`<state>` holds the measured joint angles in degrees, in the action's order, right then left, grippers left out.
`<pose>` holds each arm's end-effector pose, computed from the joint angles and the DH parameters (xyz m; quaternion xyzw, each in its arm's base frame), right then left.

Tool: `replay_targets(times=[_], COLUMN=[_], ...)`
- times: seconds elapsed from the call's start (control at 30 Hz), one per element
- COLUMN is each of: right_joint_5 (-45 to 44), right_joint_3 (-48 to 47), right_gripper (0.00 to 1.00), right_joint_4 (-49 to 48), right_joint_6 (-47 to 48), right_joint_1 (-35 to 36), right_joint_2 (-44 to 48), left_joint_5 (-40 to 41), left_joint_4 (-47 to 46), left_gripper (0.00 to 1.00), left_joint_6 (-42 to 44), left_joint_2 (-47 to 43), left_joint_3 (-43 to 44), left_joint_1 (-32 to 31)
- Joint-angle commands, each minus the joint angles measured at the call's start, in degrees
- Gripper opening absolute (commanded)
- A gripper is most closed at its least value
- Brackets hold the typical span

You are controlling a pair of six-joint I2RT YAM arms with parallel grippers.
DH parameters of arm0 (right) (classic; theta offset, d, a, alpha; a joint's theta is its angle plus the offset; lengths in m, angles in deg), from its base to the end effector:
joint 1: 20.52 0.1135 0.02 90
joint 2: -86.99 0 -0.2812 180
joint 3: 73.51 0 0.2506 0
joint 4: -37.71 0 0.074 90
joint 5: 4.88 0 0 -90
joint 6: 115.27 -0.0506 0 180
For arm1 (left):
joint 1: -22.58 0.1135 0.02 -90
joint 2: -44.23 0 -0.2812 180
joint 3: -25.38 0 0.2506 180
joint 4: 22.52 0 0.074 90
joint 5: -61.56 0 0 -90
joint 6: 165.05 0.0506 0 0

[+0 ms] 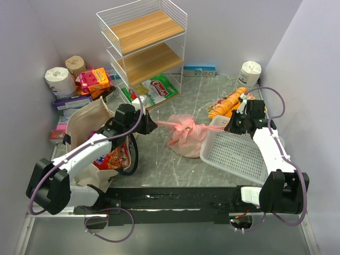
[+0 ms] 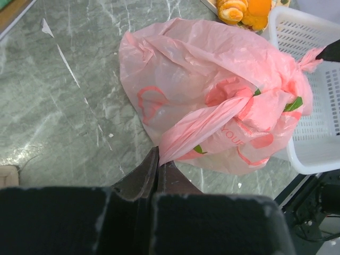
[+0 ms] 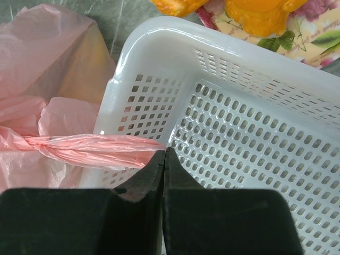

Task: Place the mixed food into the grocery bags and tie them

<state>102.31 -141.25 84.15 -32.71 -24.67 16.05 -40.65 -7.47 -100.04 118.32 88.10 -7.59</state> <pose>0.2580 -0.0037 0.2721 0.0424 0.9285 0.1500 0.3369 0.2533 -0.1596 0.2796 0.0942 0.8418 -0.3226 0.4224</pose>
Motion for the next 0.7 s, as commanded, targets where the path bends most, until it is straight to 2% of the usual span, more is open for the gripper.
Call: replay_targets(times=[0.0,0.03,0.07,0.13,0.17,0.2,0.23,0.27,0.3,0.33,0.4,0.43,0.53,0.6,0.67], right_joint_5=[-11.6,-10.0,-8.2,-4.2,-3.0,-1.6,-0.2,0.6,2.7,3.7,5.2,5.8,6.5,7.2,7.5], right_joint_3=[-0.9,-0.8,-0.7,0.4,0.8,1.0,1.0,0.8,0.2,-0.2,-1.0,-1.1,-0.6,-0.3,-0.5], right_gripper=[0.0,0.0,0.0,0.02,0.11,0.33,0.41,0.48,0.89,0.99,0.99,0.99,0.99,0.99,0.99], right_joint_4=[-2.3,-3.0,-3.9,-7.1,-8.1,-9.6,-10.1,-10.3,-10.3,-10.3,-10.0,-10.4,-11.8,-12.4,-12.0], right_joint_6=[3.8,4.1,4.8,5.2,5.6,5.8,6.0,6.5,6.7,7.0,7.0,6.9,6.0,5.3,5.2], right_joint_1=[-4.6,-4.6,-4.6,-4.5,-4.6,-4.5,-4.5,-4.5,-4.5,-4.5,-4.5,-4.5,-4.5,-4.5,-4.5], right_joint_2=[2.7,3.3,5.0,7.5,9.7,10.7,11.4,12.5,12.8,13.0,13.5,13.8,15.1,16.0,16.4], left_joint_5=[9.0,10.3,11.1,12.6,16.3,17.3,17.8,18.5,18.9,19.2,16.2,15.2,10.7,6.4,5.4], left_joint_4=[2.4,2.9,4.3,6.2,7.1,7.8,7.4,7.1,5.6,4.9,2.3,1.6,1.7,4.7,9.8], left_gripper=[0.01,0.01,0.19,0.49,0.65,0.69,0.73,0.81,0.84,0.9,0.92,0.96,0.96,0.96,0.96], left_joint_6=[7.1,8.1,10.6,13.3,15.3,16.1,17.2,17.4,17.3,16.6,17.0,17.4,15.7,14.8,12.3], left_joint_2=[-2.2,-1.9,-1.0,0.2,1.3,1.7,1.9,2.2,2.2,2.2,2.6,2.9,7.8,15.0,22.3], left_joint_3=[3.2,5.2,6.5,11.2,12.8,14.3,16.5,17.5,18.3,19.7,20.8,21.4,23.4,26.1,32.4], left_joint_1=[2.4,1.5,-0.7,-3.0,-5.2,-6.2,-6.9,-8.3,-9.0,-9.6,-11.2,-11.9,-12.7,-12.7,-13.0])
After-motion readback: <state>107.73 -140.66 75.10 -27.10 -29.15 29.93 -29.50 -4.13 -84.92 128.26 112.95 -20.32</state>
